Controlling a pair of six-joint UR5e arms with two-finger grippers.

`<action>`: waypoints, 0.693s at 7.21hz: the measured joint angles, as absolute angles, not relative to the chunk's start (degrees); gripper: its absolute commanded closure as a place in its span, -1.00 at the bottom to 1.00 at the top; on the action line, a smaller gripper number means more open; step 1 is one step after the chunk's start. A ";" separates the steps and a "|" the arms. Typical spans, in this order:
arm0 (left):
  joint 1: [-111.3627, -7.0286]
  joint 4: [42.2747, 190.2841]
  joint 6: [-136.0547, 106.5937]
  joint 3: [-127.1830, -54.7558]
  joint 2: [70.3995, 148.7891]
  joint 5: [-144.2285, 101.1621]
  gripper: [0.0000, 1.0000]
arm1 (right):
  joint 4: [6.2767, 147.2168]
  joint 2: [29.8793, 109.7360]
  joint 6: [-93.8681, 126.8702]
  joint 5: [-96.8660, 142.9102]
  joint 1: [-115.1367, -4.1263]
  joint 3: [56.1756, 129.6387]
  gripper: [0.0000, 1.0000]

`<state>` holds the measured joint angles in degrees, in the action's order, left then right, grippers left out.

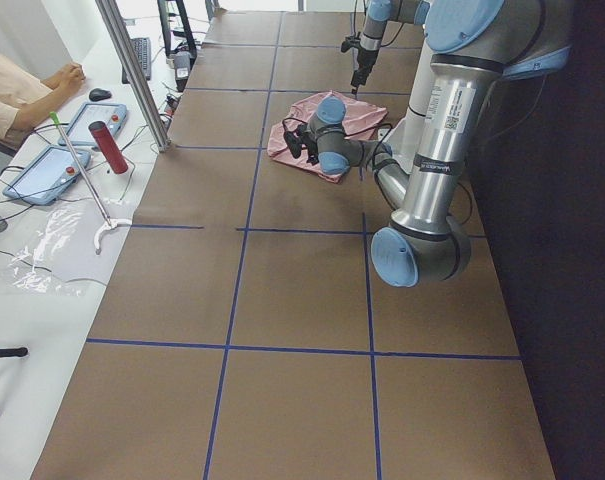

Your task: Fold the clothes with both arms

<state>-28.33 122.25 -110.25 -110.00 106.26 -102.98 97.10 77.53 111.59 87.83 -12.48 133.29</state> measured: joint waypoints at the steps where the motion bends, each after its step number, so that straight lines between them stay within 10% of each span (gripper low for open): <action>1: -25.44 117.17 -111.05 -110.64 106.68 -102.17 -0.46 | 97.03 73.84 109.99 88.00 -17.22 130.84 -1.00; 5: -18.86 109.72 -112.86 -107.58 109.72 -99.31 -0.44 | 96.96 68.71 103.95 88.95 -24.64 124.22 -1.00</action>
